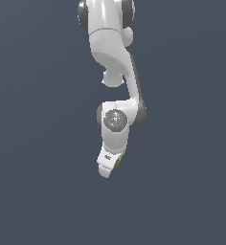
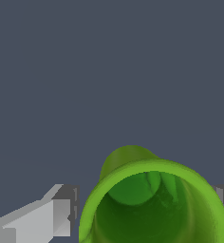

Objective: Pick up the object and move it to a goal position.

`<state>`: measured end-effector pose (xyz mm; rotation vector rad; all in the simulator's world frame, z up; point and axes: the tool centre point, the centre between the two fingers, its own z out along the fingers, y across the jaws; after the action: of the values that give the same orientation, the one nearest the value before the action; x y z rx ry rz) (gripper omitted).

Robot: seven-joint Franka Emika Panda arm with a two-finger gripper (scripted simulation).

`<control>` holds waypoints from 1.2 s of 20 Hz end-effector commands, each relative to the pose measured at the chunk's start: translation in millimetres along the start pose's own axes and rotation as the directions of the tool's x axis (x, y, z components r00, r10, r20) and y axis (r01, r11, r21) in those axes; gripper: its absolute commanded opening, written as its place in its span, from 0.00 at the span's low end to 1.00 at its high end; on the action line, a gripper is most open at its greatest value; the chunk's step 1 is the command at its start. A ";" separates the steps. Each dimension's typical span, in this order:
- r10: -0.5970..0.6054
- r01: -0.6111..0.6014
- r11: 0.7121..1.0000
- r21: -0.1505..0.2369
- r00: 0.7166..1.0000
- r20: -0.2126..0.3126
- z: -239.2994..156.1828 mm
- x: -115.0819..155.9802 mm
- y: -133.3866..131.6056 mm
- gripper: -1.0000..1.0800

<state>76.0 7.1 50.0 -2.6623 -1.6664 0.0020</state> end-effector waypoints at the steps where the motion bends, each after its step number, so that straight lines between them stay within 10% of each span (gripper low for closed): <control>1: -0.001 0.001 1.000 -0.001 1.000 -0.001 7.1 0.3 0.4 0.96; 5: 0.000 0.000 1.000 -0.001 1.000 -0.001 7.4 0.6 1.6 0.96; 6: 0.000 0.000 1.000 -0.001 1.000 -0.001 7.4 0.6 1.6 0.00; 24: 0.000 0.000 1.000 -0.001 1.000 0.000 -16.9 -19.0 13.4 0.00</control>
<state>78.2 -8.1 57.8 -2.6595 -1.6677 0.0047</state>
